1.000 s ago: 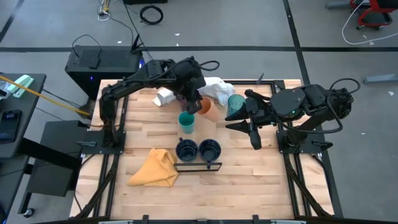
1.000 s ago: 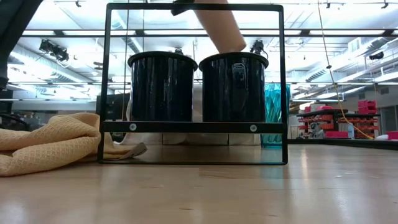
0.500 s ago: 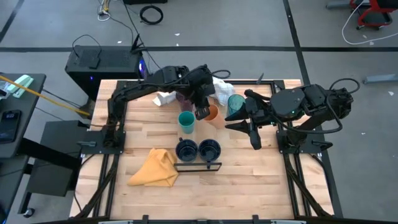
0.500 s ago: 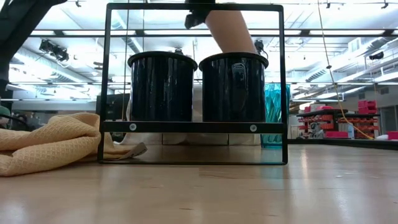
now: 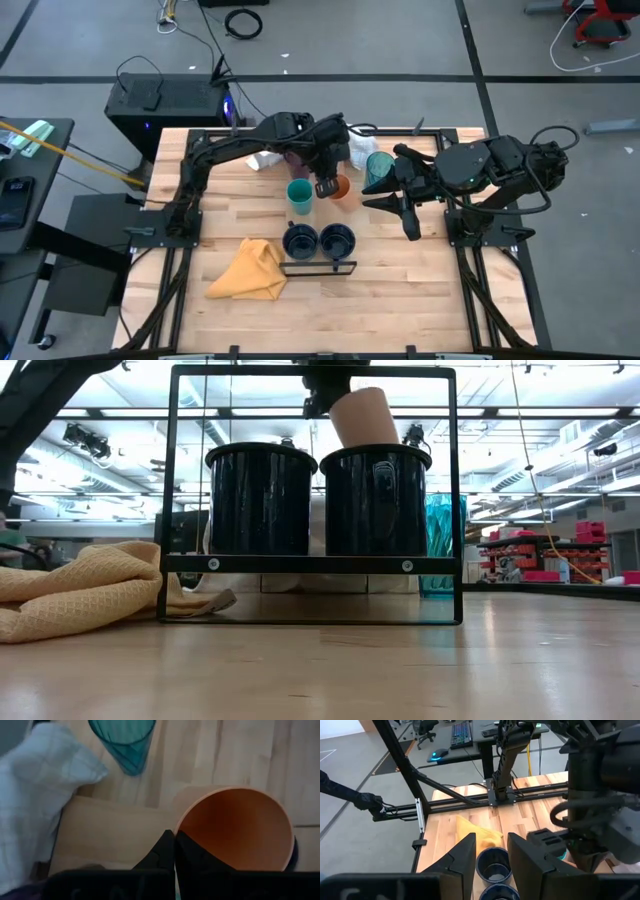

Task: Stack small to large cups/mugs on shelf
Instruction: Put the orange cup on the shelf

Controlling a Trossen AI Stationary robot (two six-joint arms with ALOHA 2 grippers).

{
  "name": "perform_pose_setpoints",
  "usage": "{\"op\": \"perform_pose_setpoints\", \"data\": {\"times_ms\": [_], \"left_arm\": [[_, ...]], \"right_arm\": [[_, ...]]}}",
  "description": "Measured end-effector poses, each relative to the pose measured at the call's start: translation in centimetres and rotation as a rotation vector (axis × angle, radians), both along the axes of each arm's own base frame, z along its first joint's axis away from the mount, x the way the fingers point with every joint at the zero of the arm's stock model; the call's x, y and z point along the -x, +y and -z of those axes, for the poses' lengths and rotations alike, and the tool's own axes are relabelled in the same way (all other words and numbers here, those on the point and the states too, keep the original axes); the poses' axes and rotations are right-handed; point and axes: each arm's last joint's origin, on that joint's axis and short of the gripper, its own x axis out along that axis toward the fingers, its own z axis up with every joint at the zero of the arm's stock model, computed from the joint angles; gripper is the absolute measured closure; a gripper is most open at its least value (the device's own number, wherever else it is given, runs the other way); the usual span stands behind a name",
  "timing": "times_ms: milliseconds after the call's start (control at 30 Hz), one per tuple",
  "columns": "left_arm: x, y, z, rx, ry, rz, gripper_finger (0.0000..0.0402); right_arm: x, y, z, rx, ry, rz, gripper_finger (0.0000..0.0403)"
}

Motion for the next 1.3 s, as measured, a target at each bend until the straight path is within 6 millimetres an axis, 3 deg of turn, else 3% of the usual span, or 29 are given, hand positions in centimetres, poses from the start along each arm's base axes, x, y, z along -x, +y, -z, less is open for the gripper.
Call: {"op": "perform_pose_setpoints", "data": {"times_ms": [667, 1300], "left_arm": [[-1.3, 2.0, 3.9, -0.062, 0.154, 0.036, 0.0398], [-1.1, 2.2, 4.1, -0.098, 0.19, 0.082, 0.0398]], "right_arm": [[0.0, 0.0, 0.0, -0.014, 0.0, 0.007, 0.0284], [0.0, 0.0, 0.0, -0.012, -0.001, 0.005, 0.0284]]}}
